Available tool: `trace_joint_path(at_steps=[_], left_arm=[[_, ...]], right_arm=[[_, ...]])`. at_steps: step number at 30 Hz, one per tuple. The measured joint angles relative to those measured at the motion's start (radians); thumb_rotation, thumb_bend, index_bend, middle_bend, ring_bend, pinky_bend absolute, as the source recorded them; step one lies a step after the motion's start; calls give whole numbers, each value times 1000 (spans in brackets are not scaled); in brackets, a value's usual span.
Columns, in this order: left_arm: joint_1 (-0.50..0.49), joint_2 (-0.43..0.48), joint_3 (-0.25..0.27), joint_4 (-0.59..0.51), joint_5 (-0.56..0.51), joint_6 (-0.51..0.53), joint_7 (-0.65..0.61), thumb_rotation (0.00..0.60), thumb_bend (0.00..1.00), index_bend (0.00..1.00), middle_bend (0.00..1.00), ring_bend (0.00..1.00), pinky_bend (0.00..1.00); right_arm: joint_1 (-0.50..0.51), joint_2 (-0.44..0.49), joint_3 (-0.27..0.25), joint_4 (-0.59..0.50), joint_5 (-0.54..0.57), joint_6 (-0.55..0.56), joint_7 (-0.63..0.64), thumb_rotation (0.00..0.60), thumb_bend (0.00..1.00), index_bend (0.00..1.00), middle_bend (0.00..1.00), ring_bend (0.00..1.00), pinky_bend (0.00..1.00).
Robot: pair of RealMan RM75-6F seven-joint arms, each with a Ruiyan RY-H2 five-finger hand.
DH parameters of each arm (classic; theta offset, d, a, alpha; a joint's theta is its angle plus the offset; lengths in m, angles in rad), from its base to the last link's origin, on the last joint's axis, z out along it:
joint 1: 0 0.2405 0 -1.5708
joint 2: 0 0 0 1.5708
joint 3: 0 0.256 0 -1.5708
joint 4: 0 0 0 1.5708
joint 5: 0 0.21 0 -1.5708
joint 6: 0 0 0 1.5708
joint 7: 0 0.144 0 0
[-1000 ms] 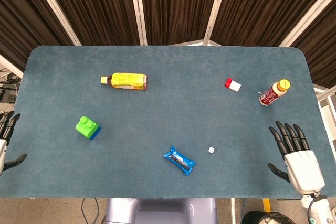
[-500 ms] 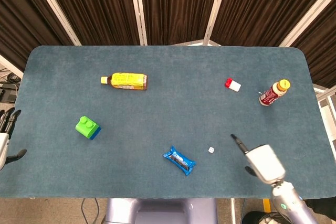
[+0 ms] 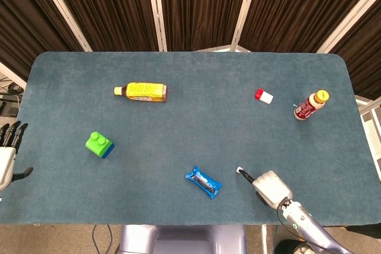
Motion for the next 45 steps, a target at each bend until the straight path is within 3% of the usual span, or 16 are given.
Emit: trace_joint_path(at_steps=[7,15,31,38,45], left_arm=[[-1,0,3,-3,0,1,3,600,0,0,0,0,0],[-3,-1,5,-3,-2,0,3,600,0,0,0,0,0],[-7,-8,8,-1,-10,0,19,600,0,0,0,0,0],[-8,-10,9,-2,-10,2,22,600,0,0,0,0,0],[-8,-9,11,-3,-11,3,22,600,0,0,0,0,0]], right_arm=[[12,-11,1,9,32,-15,-14,600,552,0,1000,951,1000],[24,-16,3,18,77,-33,-29,600,866,9,1000,952,1000],[40,-20,-16,26,90,-30,-1,600,887,30,1000,952,1000],[46,-20,-25,32,99,-36,0,600,886,83,1000,951,1000],[38,16,-45,0,102,-27,1,600,885,85,1000,952,1000]])
